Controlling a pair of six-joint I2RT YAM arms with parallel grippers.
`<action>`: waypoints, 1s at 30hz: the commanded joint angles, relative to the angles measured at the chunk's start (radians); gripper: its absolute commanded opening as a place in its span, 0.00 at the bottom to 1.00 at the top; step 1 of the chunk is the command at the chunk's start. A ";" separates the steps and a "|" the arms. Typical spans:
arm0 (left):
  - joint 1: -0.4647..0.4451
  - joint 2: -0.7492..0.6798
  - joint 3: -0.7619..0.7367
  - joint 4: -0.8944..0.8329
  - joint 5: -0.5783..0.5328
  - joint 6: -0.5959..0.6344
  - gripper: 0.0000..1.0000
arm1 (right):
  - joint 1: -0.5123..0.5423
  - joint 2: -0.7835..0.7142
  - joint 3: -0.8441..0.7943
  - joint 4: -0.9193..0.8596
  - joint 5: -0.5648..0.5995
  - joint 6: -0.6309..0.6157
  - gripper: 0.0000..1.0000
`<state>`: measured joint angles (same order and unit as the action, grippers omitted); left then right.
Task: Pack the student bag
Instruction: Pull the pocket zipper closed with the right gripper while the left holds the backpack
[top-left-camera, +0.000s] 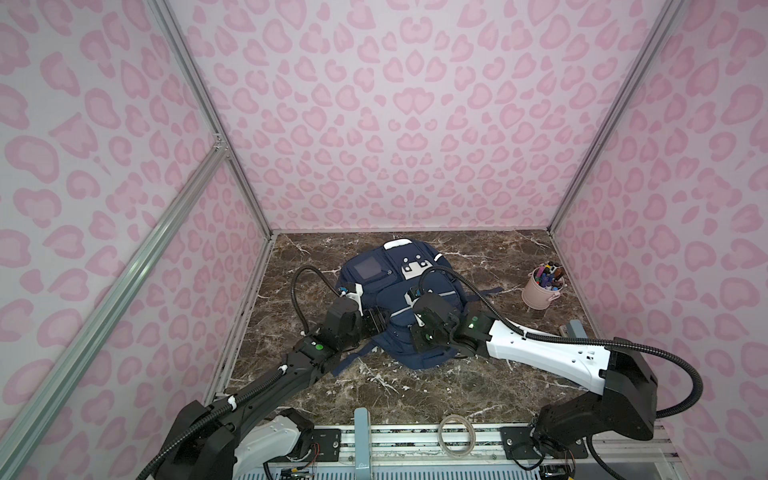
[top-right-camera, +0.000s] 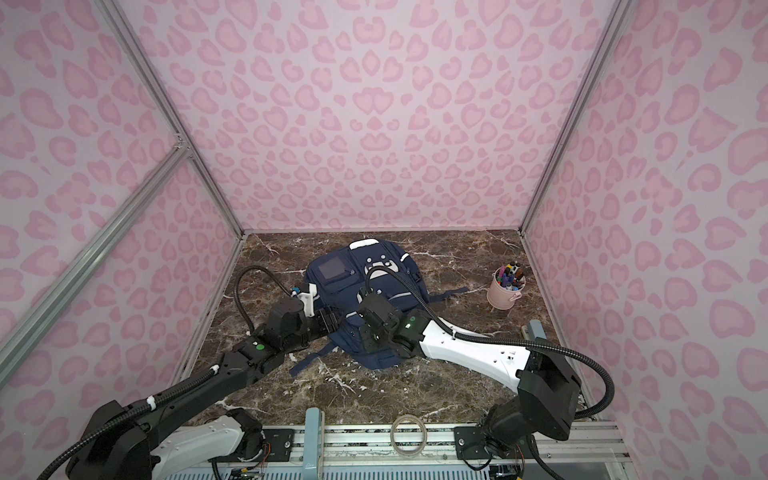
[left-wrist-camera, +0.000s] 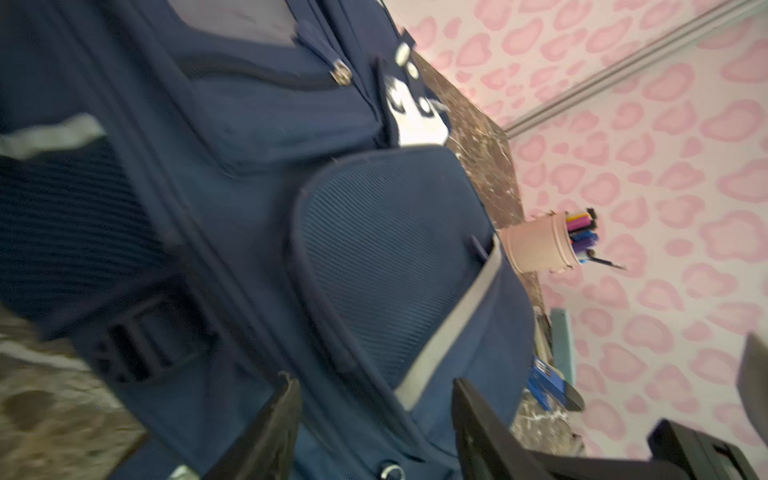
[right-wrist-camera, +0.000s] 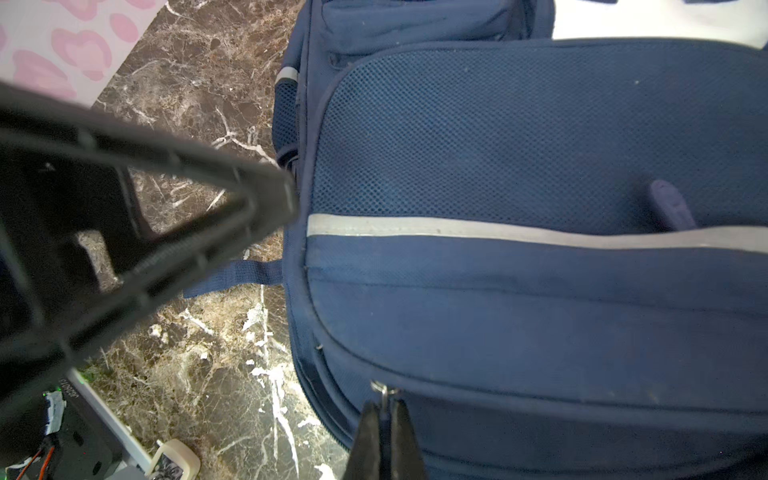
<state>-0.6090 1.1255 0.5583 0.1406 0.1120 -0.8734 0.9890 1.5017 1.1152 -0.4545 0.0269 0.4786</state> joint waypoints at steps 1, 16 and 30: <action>-0.029 0.058 0.015 0.160 -0.001 -0.082 0.61 | 0.011 0.001 -0.001 0.049 -0.010 -0.004 0.00; 0.026 0.053 0.070 -0.029 0.039 -0.022 0.03 | -0.081 -0.089 -0.192 -0.024 0.157 -0.028 0.00; 0.087 0.057 0.048 -0.080 0.115 0.041 0.03 | -0.424 -0.052 -0.260 0.074 0.100 -0.139 0.00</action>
<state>-0.5430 1.1793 0.6018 0.0772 0.2371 -0.8791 0.6075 1.4181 0.8604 -0.3676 0.0956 0.3698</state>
